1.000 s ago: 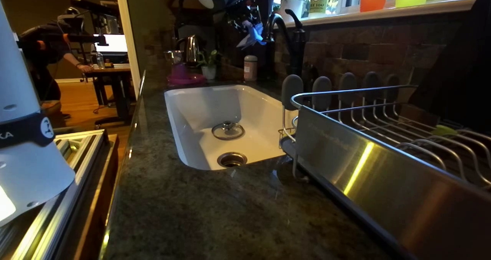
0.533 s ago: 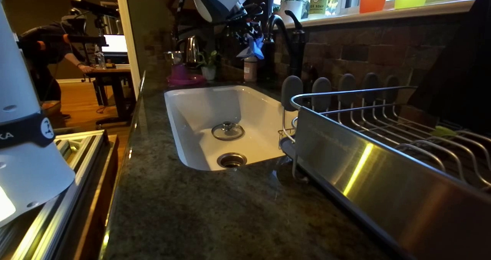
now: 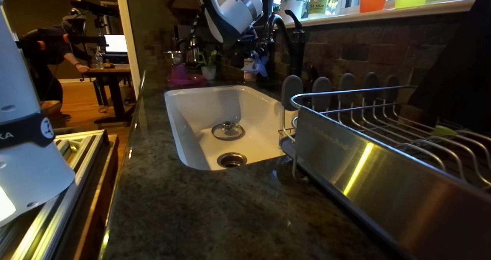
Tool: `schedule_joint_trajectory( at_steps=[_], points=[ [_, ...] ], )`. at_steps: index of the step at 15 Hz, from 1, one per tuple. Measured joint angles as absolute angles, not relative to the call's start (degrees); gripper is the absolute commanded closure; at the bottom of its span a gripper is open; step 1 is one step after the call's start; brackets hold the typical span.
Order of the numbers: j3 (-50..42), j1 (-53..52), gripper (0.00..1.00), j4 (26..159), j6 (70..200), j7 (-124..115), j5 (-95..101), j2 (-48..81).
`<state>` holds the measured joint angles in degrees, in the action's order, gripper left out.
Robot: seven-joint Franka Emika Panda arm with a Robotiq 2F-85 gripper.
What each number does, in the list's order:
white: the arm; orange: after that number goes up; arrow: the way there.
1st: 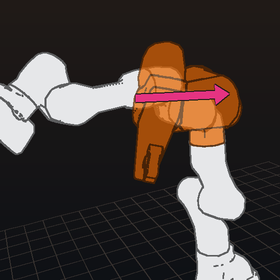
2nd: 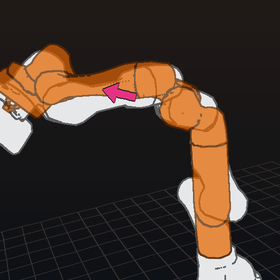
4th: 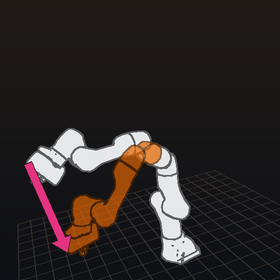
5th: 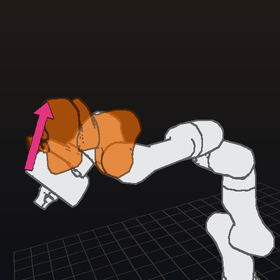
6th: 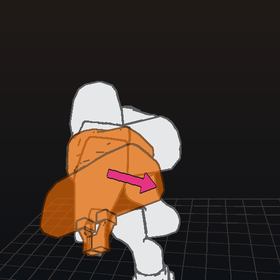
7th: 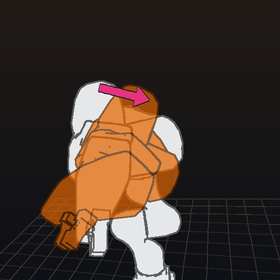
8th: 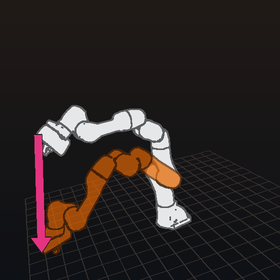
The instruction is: Use the blue object to wipe different sections of the counter
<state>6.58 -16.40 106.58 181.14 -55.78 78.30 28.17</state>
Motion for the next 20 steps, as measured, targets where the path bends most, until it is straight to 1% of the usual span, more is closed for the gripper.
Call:
schedule_joint_trajectory(
  at_steps=[4, 5, 6, 7, 11, 16, 20],
  points=[
    [8.7, -14.7, 0.97, 106.4, 181.1, -53.4, 73.9, 32.0],
    [9.4, -14.3, 0.88, 106.3, 181.0, -52.7, 72.7, 32.9],
    [9.6, -14.2, 0.88, 106.3, 181.0, -52.5, 72.5, 33.4],
    [9.6, -14.3, 0.97, 106.2, 181.0, -52.5, 72.5, 33.4],
    [9.1, -14.4, 0.97, 105.7, 180.5, -53.4, 72.5, 33.3],
    [8.3, -14.5, 0.97, 102.2, 176.2, -57.3, 71.3, 34.9],
    [10.6, -13.8, 0.97, 100.1, 174.7, -54.0, 67.2, 38.3]
  ],
)
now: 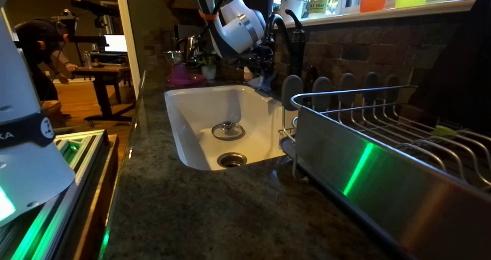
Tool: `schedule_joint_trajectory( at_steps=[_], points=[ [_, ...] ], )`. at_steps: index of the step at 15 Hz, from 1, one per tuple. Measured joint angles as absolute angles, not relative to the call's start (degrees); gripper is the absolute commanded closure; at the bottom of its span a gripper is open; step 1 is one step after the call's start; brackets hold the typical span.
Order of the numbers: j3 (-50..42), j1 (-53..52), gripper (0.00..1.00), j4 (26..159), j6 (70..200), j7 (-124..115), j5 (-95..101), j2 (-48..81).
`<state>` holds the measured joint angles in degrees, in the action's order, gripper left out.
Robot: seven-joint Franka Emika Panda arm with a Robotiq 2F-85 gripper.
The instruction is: Use the blue object to wipe different sections of the counter
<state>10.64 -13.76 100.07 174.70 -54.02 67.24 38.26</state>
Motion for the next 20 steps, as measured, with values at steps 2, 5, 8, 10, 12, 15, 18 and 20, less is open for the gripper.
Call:
schedule_joint_trajectory(
  at_steps=[2, 5, 8, 10, 12, 15, 18, 20],
  points=[
    [13.1, -12.9, 0.97, 98.8, 174.1, -50.3, 64.7, 40.7],
    [15.3, -12.8, 0.97, 94.8, 172.1, -46.2, 63.2, 44.3],
    [16.3, -12.5, 0.97, 90.4, 170.0, -43.6, 62.0, 46.8],
    [17.7, -11.9, 0.97, 89.0, 167.6, -39.7, 57.0, 47.9],
    [18.4, -12.0, 0.97, 88.9, 164.3, -33.4, 47.6, 48.3],
    [16.3, -14.4, 0.97, 89.0, 159.1, -28.9, 34.5, 46.6],
    [9.2, -19.7, 0.97, 91.3, 156.8, -30.0, 25.7, 43.5],
    [3.2, -23.9, 0.97, 94.3, 156.7, -33.8, 23.5, 41.1]
  ],
)
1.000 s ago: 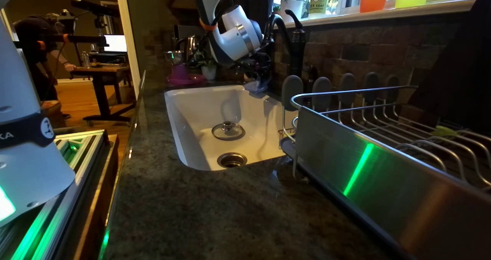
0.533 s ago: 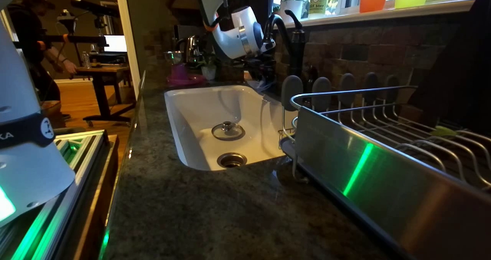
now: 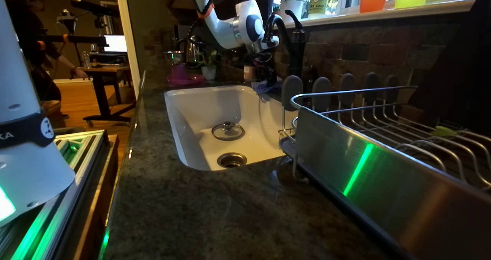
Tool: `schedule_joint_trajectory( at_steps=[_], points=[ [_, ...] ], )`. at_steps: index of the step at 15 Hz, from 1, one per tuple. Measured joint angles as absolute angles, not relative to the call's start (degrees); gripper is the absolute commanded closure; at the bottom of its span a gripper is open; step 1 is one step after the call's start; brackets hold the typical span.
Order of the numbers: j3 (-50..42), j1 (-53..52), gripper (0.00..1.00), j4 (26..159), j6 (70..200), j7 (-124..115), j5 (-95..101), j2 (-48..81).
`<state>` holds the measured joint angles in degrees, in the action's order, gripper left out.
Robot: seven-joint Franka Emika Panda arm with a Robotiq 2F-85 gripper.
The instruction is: Use the blue object to wipe different sections of the counter
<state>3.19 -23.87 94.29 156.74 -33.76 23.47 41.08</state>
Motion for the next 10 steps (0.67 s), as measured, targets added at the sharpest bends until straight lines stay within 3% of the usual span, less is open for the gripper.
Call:
schedule_joint_trajectory(
  at_steps=[6, 10],
  points=[
    [-14.5, -36.6, 0.97, 102.8, 155.9, -51.0, 27.4, 36.5],
    [-19.1, -40.2, 0.97, 103.9, 157.8, -55.2, 35.5, 36.4]
  ],
)
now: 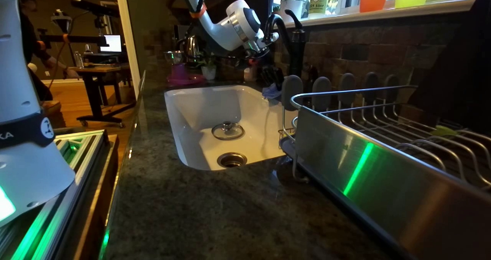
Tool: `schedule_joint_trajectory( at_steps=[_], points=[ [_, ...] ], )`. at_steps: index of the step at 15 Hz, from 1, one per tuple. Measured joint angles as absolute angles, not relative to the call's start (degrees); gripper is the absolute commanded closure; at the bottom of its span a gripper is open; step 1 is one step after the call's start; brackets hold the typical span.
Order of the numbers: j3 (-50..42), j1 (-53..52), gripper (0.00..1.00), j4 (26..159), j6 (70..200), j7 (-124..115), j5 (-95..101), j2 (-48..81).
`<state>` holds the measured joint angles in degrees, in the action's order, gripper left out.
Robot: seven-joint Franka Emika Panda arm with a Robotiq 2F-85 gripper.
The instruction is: Use the blue object to wipe different sections of the counter
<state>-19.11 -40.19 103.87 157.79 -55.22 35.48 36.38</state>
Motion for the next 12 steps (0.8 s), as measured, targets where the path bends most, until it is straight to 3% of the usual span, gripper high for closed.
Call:
schedule_joint_trajectory(
  at_steps=[6, 12],
  points=[
    [-17.7, -38.5, 0.97, 103.3, 176.4, -51.8, 41.0, 37.2],
    [-0.9, -26.0, 0.97, 100.8, 187.9, -39.2, 39.9, 40.5]
  ],
)
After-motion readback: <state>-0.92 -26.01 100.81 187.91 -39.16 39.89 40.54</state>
